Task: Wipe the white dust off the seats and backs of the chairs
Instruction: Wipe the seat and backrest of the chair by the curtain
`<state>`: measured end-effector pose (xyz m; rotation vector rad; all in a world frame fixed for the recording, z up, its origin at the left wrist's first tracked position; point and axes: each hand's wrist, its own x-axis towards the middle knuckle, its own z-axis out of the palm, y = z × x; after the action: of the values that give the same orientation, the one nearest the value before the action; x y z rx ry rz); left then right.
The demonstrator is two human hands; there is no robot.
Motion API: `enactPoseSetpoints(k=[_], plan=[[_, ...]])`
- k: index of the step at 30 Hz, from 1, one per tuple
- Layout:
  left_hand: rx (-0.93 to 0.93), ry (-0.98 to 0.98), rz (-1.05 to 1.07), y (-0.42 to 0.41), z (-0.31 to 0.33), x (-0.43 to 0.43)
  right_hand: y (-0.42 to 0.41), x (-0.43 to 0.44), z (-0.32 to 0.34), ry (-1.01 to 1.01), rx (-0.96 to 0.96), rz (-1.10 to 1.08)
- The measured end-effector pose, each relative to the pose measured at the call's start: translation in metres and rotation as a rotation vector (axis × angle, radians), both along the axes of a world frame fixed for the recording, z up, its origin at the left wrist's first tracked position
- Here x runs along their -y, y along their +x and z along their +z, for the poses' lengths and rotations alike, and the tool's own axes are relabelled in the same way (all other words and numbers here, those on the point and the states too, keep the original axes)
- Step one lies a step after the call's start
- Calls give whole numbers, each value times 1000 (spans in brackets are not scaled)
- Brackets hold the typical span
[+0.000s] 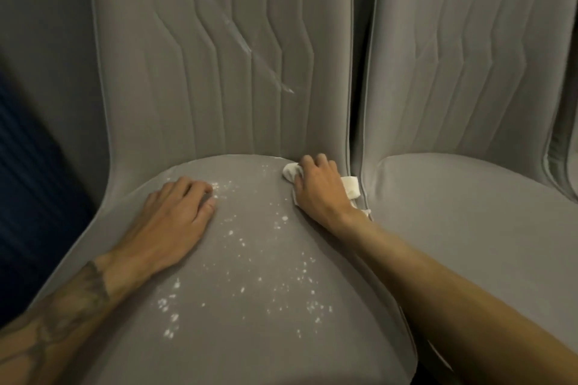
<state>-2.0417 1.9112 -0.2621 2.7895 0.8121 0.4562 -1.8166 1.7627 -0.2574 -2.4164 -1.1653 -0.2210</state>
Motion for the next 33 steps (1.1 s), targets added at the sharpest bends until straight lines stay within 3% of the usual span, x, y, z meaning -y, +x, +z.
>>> enactPoseSetpoints(k=[7,10,15,21,24,28,30,33], plan=[[-45,-29,95,-11,6,-26,-8,-20,-5,-9,-39,159],[-61,-6,74,-17,6,-42,6,-21,-5,-36,55,94],[-41,-40,25,-20,5,-77,-2,-64,-1,-40,-67,-59],[12,-23,-79,-19,1,-96,-34,-79,-4,-54,-43,127],[58,-1,-110,-22,-2,-99,-9,-66,0,-120,29,-14],[129,43,-103,-23,-8,-99,5,-83,1,-106,-18,-182],[135,51,-89,-22,-11,-96,-9,-107,1,-77,-90,-141],[145,64,-84,-22,-13,-96,-44,-128,-6,-34,-130,105]])
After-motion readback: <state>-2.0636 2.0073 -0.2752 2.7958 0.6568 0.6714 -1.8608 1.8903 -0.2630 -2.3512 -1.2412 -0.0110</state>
